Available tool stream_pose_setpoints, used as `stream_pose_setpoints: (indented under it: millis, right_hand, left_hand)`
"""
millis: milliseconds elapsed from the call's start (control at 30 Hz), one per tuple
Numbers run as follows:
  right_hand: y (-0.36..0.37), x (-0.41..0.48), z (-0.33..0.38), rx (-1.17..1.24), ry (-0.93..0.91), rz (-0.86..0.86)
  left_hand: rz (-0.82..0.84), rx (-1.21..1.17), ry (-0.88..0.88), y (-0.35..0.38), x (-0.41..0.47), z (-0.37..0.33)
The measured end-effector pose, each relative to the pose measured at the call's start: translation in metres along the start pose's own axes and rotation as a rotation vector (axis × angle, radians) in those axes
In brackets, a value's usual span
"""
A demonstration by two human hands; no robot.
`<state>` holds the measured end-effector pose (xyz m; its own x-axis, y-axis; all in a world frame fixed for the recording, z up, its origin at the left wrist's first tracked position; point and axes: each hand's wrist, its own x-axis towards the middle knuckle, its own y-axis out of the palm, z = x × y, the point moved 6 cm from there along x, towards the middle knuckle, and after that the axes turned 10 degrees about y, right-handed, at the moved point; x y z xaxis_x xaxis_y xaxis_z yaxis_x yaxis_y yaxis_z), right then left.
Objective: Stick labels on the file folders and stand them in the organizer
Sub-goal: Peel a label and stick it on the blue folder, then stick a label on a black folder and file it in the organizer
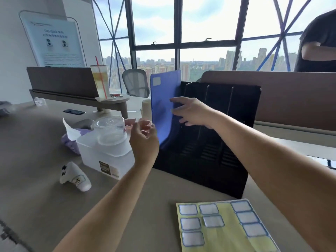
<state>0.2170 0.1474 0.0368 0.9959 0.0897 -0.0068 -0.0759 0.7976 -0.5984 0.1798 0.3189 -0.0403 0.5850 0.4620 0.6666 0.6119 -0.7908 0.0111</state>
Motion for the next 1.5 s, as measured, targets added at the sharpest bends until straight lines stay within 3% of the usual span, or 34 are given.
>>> stream_pose_setpoints:
  millis: [67, 233, 433, 600, 833, 967, 1200, 1333, 1500]
  right_hand:
    - [-0.011, -0.026, 0.002, -0.125, -0.032, -0.017]
    - [-0.026, -0.099, -0.031, -0.506, 0.002, 0.040]
    - [-0.016, -0.178, -0.116, -0.759, 0.139, 0.156]
    - [-0.010, -0.206, -0.182, -0.763, 0.228, 0.174]
    - [-0.021, -0.199, -0.225, -0.699, 0.182, 0.057]
    - [-0.034, -0.208, -0.249, -0.776, 0.132, -0.018]
    - [-0.092, -0.256, -0.293, -0.706, 0.343, -0.236]
    - [-0.171, -0.321, -0.325, -0.718, 0.589, -0.452]
    - [-0.250, -0.443, -0.387, -0.866, 1.190, -0.567]
  left_hand:
    - [0.082, 0.003, 0.041, -0.005, -0.022, -0.015]
    - [0.747, 0.066, 0.005, 0.021, -0.089, -0.031]
    - [1.260, 0.363, 0.002, 0.036, -0.153, -0.032]
    - [1.331, 0.460, 0.000, 0.045, -0.180, -0.034]
    - [1.422, 0.422, -0.032, 0.079, -0.197, -0.042]
    - [1.428, 0.359, 0.125, 0.098, -0.209, -0.059]
    - [1.397, 0.193, 0.371, 0.143, -0.252, -0.111]
    - [1.432, 0.071, 0.459, 0.173, -0.293, -0.160]
    - [1.540, -0.049, 0.534, 0.201, -0.354, -0.209]
